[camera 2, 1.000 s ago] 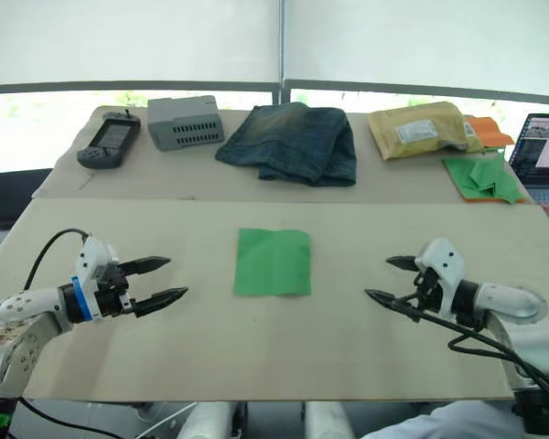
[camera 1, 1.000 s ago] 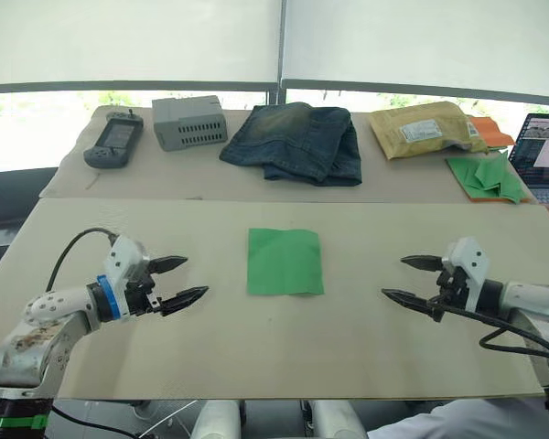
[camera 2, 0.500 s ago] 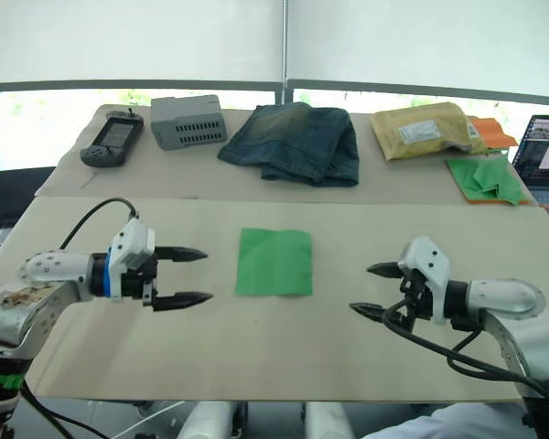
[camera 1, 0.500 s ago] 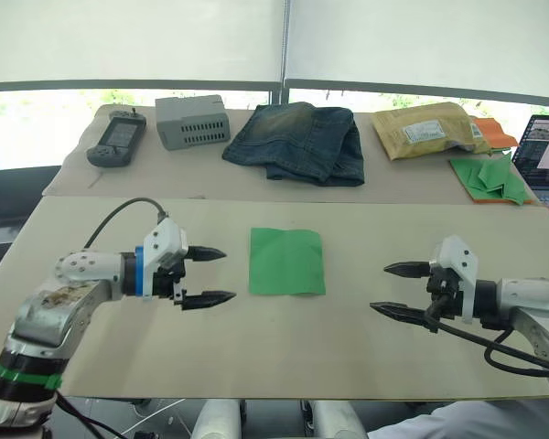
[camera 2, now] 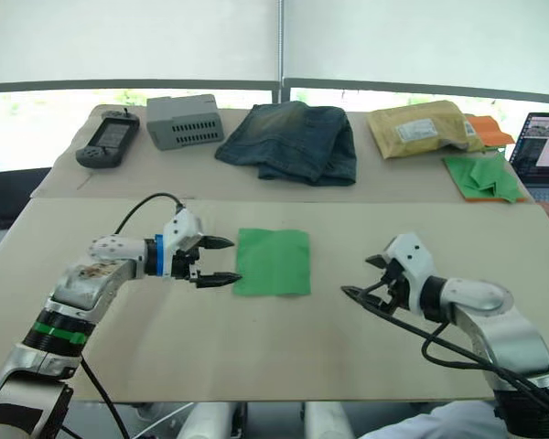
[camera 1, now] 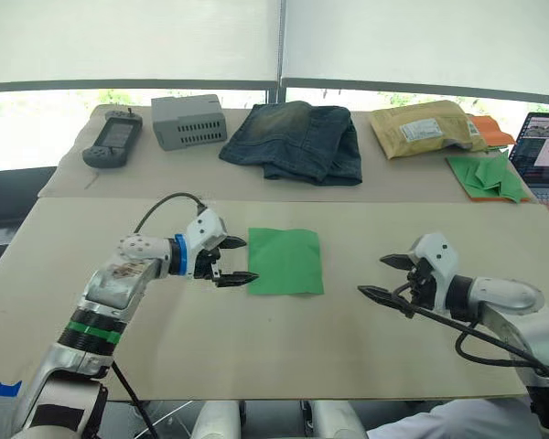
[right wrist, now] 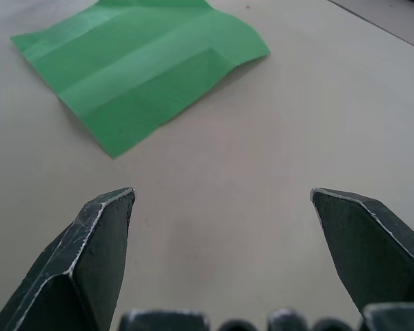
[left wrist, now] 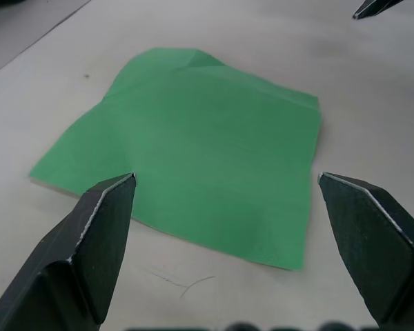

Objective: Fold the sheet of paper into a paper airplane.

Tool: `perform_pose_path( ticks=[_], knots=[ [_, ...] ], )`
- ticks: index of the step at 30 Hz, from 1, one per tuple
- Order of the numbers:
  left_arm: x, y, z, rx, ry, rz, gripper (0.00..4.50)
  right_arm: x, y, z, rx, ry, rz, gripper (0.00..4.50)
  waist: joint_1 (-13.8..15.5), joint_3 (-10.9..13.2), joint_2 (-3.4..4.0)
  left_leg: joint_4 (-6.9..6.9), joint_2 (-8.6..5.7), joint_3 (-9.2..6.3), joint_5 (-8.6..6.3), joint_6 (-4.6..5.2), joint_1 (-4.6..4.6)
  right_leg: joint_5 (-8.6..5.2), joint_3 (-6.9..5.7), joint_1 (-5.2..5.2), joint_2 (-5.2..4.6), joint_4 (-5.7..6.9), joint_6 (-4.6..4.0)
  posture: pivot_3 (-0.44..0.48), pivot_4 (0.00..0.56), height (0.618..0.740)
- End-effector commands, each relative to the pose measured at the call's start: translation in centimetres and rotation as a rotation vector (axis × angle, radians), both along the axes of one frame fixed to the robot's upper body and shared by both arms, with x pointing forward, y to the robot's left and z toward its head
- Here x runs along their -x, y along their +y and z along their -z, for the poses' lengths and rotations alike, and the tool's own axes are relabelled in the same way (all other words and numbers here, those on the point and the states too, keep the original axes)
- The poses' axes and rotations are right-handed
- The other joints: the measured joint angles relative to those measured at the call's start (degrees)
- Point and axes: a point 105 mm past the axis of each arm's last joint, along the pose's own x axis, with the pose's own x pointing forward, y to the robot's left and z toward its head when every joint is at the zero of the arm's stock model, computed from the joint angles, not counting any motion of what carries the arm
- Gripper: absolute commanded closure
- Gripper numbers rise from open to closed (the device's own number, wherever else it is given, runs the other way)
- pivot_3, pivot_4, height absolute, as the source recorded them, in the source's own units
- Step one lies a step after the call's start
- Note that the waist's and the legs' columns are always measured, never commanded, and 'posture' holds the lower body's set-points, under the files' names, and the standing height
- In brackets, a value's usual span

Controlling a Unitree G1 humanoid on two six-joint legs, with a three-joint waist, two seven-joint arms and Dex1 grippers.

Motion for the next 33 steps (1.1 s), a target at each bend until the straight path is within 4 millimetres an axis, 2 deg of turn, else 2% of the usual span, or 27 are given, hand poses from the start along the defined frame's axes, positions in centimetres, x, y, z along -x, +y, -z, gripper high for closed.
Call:
perform_pose_path(
  ticks=[1, 7, 10, 14, 19, 23, 24, 28, 33],
  knots=[
    [-0.6, -0.6, -0.7, -0.009, -0.057, 0.023, 0.02, 0.2, 1.1, -1.0, -0.03, 0.002, -0.004, 0.0, 0.03, 0.0, 0.0, 0.0, 0.0, 0.0, 0.0, 0.0, -0.01, 0.0, 0.0, 0.0, -0.01, 0.0, 0.0, 0.0, 0.15, 0.728],
    [-1.0, -2.3, 0.4, 0.008, -0.024, 0.025, 0.02, -0.4, 3.0, -1.1, -0.055, -0.004, 0.012, 0.0, 0.0, 0.0, 0.0, 0.05, 0.0, -0.01, 0.0, 0.0, 0.0, 0.03, 0.01, 0.0, 0.0, 0.03, 0.04, 0.0, 0.15, 0.728],
    [-1.8, -2.6, 0.3, 0.025, -0.03, -0.031, 0.02, -0.6, 3.5, -1.5, -0.069, -0.02, 0.015, 0.0, 0.02, 0.0, 0.0, 0.04, 0.0, -0.02, 0.0, 0.0, -0.02, 0.03, 0.0, -0.01, 0.0, 0.01, 0.04, 0.0, 0.15, 0.728],
    [-2.6, -3.1, 0.5, 0.02, -0.048, -0.07, 1.22, -1.2, 3.1, -1.8, -0.075, -0.04, 0.062, 0.0, 0.06, 0.0, 0.0, 0.06, -0.01, -0.02, 0.0, 0.0, -0.03, 0.05, 0.01, -0.01, -0.02, 0.01, 0.07, 0.0, 0.15, 0.728],
    [-2.0, -3.6, 2.5, -0.061, -0.027, -0.025, 2.85, -2.1, 2.7, -1.7, -0.073, -0.051, 0.122, 0.0, -0.03, 0.0, 0.0, 0.06, -0.03, -0.02, 0.0, 0.0, -0.02, 0.06, 0.02, 0.0, -0.01, 0.01, 0.07, 0.0, 0.15, 0.728],
    [-1.7, -3.6, 3.7, -0.09, 0.027, -0.044, 4.27, -3.3, 3.4, -1.9, -0.165, -0.048, 0.166, 0.0, -0.22, -0.01, 0.01, 0.05, 0.0, -0.02, 0.0, 0.0, 0.0, 0.06, 0.02, 0.0, 0.01, 0.01, 0.06, 0.0, 0.15, 0.728],
    [-1.6, -3.6, 3.9, -0.093, 0.039, -0.043, 4.46, -3.6, 3.5, -1.7, -0.172, -0.054, 0.175, 0.0, -0.19, -0.02, 0.01, 0.05, 0.0, -0.02, 0.0, 0.0, 0.01, 0.07, 0.03, 0.0, 0.01, 0.05, 0.06, 0.0, 0.15, 0.728],
    [-1.0, -3.7, 4.4, -0.114, 0.063, -0.03, 4.46, -5.6, 2.6, -0.4, -0.064, -0.112, 0.217, 0.0, -0.15, -0.03, 0.02, 0.06, -0.03, 0.0, 0.0, 0.0, 0.03, 0.07, 0.04, 0.03, -0.02, 0.04, 0.06, 0.0, 0.15, 0.728],
    [-0.6, -4.1, 5.1, -0.136, 0.071, -0.021, 4.46, -7.4, 2.1, -0.4, -0.003, -0.186, 0.205, 0.0, -0.11, -0.04, 0.04, 0.05, -0.04, 0.0, 0.0, 0.0, 0.03, 0.07, 0.04, 0.03, -0.02, 0.02, 0.06, 0.0, 0.15, 0.728]
  ],
)
